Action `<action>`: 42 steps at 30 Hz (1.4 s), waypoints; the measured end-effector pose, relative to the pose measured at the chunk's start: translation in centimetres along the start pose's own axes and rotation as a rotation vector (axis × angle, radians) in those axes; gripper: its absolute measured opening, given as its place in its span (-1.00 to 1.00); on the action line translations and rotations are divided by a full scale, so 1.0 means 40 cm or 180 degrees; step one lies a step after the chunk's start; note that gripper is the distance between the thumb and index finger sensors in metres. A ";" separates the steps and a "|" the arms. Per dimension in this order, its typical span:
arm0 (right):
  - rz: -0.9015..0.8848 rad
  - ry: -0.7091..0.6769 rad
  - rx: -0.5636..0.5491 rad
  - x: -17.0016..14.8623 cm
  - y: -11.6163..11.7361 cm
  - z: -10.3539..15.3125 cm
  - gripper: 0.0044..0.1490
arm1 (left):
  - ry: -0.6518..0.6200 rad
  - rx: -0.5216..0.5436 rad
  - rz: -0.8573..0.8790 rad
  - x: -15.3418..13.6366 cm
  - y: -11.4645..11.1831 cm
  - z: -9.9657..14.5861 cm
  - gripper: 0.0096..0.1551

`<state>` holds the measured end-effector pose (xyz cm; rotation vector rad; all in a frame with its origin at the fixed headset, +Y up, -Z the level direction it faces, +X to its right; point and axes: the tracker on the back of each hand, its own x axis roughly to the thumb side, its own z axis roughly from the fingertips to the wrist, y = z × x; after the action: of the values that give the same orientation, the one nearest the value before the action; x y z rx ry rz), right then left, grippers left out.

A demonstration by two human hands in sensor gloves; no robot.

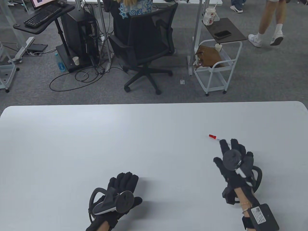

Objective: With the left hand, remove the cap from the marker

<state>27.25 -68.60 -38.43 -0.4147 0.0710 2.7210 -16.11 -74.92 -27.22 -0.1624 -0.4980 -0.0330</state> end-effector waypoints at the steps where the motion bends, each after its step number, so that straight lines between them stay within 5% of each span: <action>1: -0.0186 0.0068 0.0031 -0.003 -0.010 -0.032 -0.03 | -0.0001 -0.0005 -0.0001 0.000 0.000 0.000 0.08; 10: -0.0083 0.1141 0.0864 -0.027 0.084 -0.296 0.00 | -0.0007 -0.0118 0.0005 0.000 -0.010 -0.009 0.07; 19: 0.0394 0.1429 0.0971 -0.053 0.175 -0.344 -0.13 | -0.0019 -0.0226 -0.0008 0.003 -0.018 -0.017 0.07; 21: 0.0295 0.1424 0.0760 -0.050 0.173 -0.346 -0.20 | -0.0025 -0.0244 0.0002 0.004 -0.019 -0.018 0.07; 30: 0.0663 0.1435 0.0511 -0.040 0.179 -0.332 -0.43 | -0.0012 -0.0288 0.0042 0.003 -0.018 -0.018 0.07; 35: 0.0403 0.0842 0.0545 -0.015 0.150 -0.285 -0.43 | -0.0024 -0.0269 0.0050 0.004 -0.019 -0.019 0.07; 39: 0.0204 0.0099 0.0333 0.042 0.080 -0.191 -0.41 | -0.0051 -0.0233 0.0044 0.012 -0.016 -0.016 0.07; 42: 0.0251 -0.0582 0.0115 0.093 0.039 -0.049 -0.40 | -0.0100 -0.0181 0.0032 0.024 -0.010 -0.011 0.07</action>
<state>23.90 -68.90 -41.43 -0.1546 0.0884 2.8171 -15.09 -75.40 -27.08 -0.2213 -0.5279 -0.0347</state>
